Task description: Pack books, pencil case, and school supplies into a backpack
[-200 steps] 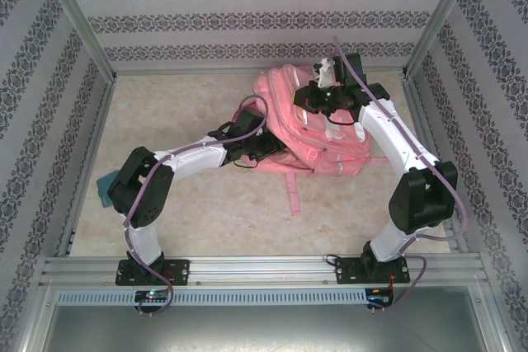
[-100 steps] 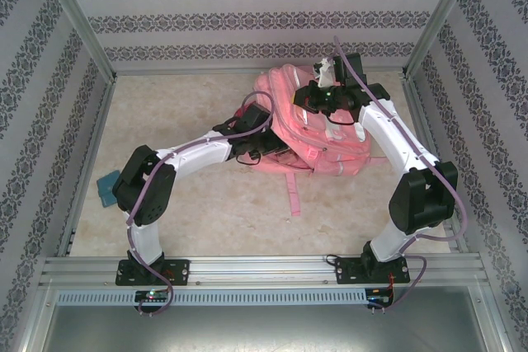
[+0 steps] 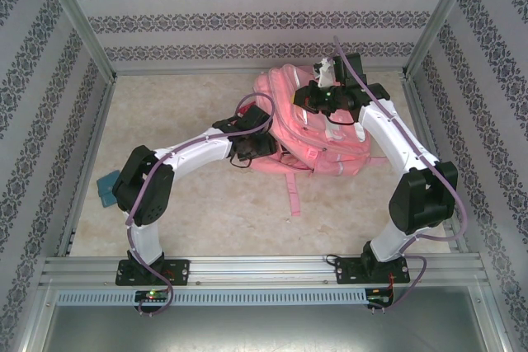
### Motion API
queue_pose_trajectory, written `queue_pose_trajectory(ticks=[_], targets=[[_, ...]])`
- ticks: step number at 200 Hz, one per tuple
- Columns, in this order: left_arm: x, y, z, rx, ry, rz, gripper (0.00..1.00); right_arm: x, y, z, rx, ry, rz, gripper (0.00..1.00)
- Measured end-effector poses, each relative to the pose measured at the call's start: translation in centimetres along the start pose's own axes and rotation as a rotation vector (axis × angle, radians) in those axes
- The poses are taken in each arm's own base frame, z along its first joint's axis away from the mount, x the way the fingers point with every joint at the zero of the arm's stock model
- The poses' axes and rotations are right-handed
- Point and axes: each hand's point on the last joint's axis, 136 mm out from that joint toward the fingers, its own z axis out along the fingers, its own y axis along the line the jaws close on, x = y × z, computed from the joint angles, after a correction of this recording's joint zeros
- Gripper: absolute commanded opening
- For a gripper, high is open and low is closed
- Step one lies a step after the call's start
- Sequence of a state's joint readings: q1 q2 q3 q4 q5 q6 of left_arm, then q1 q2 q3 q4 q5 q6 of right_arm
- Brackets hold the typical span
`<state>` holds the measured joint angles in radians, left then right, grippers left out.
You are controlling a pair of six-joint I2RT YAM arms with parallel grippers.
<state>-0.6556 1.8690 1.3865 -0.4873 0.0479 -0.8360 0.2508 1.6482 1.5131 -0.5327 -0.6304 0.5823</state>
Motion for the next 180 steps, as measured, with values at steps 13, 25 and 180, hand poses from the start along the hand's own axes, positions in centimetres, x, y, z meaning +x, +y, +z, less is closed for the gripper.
queue_pose_trajectory(ticks=[13,25,180], targets=[[0.1,0.1,0.0,-0.004,0.003,0.002,0.66,0.0,0.0,0.0,0.000,0.000,0.000,0.00],[0.1,0.2,0.0,-0.005,0.001,0.003,0.66,0.0,0.0,0.0,0.000,0.000,0.000,0.00],[-2.2,24.4,-13.1,-0.446,-0.230,-0.399,0.95,1.7,1.0,1.2,-0.012,0.042,-0.023,0.00]])
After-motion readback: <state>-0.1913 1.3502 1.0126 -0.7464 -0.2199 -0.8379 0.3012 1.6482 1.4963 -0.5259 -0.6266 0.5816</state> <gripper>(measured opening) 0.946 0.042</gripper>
